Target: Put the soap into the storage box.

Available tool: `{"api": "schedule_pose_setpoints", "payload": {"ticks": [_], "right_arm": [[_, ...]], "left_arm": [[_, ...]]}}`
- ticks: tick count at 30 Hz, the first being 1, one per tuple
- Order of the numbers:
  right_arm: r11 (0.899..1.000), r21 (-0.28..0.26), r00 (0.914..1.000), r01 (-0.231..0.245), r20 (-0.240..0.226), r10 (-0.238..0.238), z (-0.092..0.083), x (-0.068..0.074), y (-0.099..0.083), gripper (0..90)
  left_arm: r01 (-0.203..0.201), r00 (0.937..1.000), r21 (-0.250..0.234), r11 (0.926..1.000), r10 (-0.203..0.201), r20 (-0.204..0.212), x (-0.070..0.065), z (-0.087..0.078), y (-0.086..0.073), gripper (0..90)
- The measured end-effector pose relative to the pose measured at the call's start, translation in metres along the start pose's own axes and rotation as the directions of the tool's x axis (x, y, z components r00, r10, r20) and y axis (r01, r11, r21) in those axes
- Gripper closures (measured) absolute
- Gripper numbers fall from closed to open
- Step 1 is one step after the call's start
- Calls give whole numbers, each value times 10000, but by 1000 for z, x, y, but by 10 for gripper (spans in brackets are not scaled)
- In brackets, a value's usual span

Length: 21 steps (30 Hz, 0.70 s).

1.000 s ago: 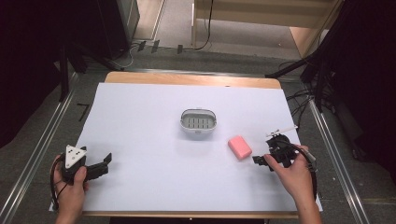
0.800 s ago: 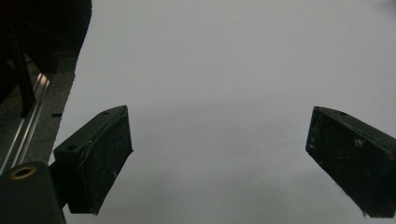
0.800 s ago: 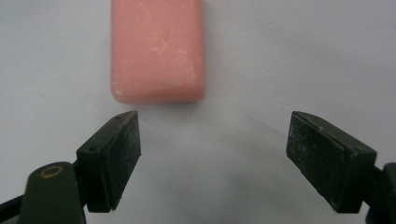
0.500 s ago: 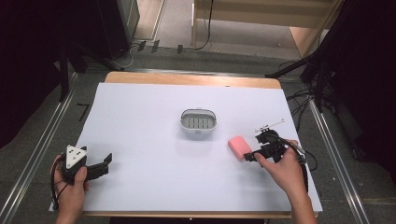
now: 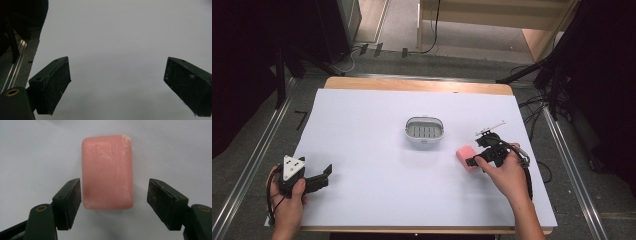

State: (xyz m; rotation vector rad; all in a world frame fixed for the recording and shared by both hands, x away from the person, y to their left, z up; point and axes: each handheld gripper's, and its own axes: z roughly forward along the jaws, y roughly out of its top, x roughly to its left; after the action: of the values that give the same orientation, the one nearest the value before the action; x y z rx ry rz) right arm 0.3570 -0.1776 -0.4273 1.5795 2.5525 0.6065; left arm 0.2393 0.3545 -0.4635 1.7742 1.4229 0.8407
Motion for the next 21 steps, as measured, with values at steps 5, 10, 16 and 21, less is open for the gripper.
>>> {"api": "schedule_pose_setpoints", "payload": {"ticks": [5, 10, 16, 21], "right_arm": [[10000, 97, 10000, -1, 39, 0, 3, 3, 6, 306], [9991, 424, 9999, 95, -104, -91, 9, 6, 11, 335], [9981, 609, 9999, 75, 64, -79, 14, 8, 14, 330], [9975, 712, 9999, 7, 149, -18, 18, 8, 16, 322]], "left_arm": [[3, 10000, 6, 10000, -3, 9, 0, 0, 0, 76], [-4, 10000, 6, 10000, 4, 6, 0, 0, 0, 76], [-3, 10000, 5, 10000, 3, 6, 0, 0, 0, 76], [1, 10000, 6, 10000, -1, 10, 0, 0, 0, 76]]}}
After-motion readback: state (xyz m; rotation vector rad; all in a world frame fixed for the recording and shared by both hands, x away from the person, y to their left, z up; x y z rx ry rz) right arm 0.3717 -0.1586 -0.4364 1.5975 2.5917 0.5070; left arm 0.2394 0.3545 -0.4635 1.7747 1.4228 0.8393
